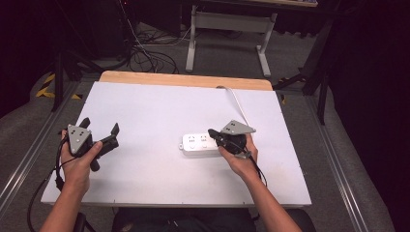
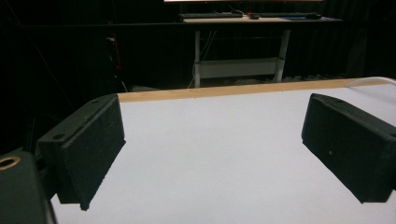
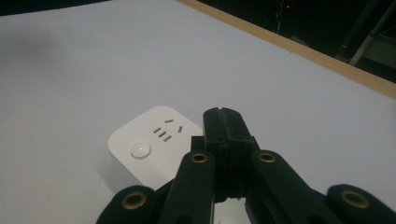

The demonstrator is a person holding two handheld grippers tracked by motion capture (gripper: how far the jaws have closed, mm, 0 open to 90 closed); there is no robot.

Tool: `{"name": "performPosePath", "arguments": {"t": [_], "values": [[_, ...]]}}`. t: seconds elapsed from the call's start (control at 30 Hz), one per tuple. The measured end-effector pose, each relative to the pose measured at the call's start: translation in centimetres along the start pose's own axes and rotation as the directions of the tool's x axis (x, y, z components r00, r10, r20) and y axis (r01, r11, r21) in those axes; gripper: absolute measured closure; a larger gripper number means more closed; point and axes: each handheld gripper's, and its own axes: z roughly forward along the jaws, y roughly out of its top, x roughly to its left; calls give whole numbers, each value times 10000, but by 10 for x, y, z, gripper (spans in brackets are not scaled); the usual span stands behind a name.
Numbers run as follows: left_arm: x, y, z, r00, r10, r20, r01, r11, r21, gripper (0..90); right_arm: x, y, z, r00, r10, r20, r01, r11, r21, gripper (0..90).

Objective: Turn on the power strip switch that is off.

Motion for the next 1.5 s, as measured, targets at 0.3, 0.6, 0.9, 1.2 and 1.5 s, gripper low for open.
{"name": "performPosePath", "arguments": {"t": [0.3, 0.6, 0.9, 1.2, 1.5], "values": [[-3, 1, 5, 9999, 49, 144, -49, 10000, 20, 65, -10, 4, -17, 9990, 315, 305, -289, 9963, -808, 900], [-5, 2, 8, 9997, 64, 228, -64, 10000, -19, 65, -18, 6, -32, 9968, 620, 511, -538, 9874, -1491, 900], [-7, 2, 11, 9995, 65, 305, -65, 10000, 2, 65, -27, 5, -48, 9928, 919, 774, -743, 9759, -2050, 900], [-8, 2, 12, 9993, 15, 378, -15, 10000, -18, 65, -32, 3, -61, 9913, 991, 867, -746, 9653, -2503, 858], [-9, 3, 14, 9990, 58, 438, -59, 10000, 8, 65, -39, -1, -71, 9872, 1265, 969, -948, 9550, -2809, 754]]}}
